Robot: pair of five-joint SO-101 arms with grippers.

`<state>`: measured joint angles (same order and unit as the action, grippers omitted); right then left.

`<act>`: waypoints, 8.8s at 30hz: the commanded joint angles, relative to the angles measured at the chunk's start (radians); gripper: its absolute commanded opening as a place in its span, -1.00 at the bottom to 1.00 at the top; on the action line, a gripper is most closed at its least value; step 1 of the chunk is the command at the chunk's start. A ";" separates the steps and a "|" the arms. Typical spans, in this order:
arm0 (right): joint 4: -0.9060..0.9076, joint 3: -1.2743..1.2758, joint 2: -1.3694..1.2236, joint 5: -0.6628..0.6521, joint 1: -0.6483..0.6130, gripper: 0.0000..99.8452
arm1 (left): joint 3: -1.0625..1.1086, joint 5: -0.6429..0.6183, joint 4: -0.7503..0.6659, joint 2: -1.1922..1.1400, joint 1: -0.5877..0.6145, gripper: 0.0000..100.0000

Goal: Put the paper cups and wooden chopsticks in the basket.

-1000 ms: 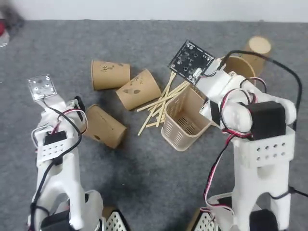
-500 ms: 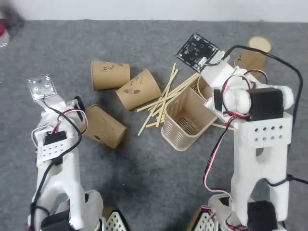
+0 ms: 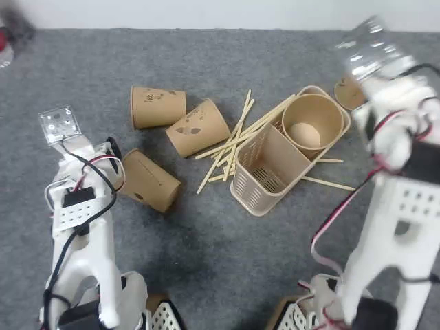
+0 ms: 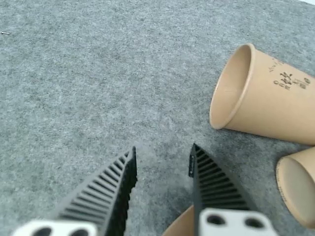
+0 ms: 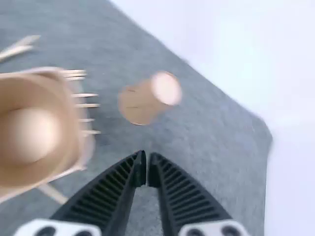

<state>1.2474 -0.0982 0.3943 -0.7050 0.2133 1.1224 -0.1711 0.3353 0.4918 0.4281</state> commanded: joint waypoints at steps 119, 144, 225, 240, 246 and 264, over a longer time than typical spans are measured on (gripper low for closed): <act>0.153 -1.125 -1.013 0.157 0.182 -0.99 | 0.015 0.026 -0.063 0.003 -0.025 -0.65; -0.259 -1.122 -1.503 -0.081 0.024 -0.98 | 0.015 0.026 -0.064 0.003 -0.029 -0.65; 0.013 0.215 -0.315 -0.044 0.326 -0.75 | 0.021 0.025 -0.064 0.003 -0.026 -0.65; -0.193 0.284 -0.282 -0.040 0.338 -0.98 | 0.022 0.026 -0.064 0.005 -0.028 -0.65; -0.067 0.117 -0.122 -0.038 0.337 -0.99 | 0.022 0.026 -0.064 0.005 -0.028 -0.65; 0.334 -0.242 0.361 0.087 -0.360 -0.99 | 0.022 0.026 -0.064 0.003 -0.028 -0.65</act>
<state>1.5558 -0.3084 0.7534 -0.6774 -0.0644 1.1485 -0.1542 0.2892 0.4902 0.4051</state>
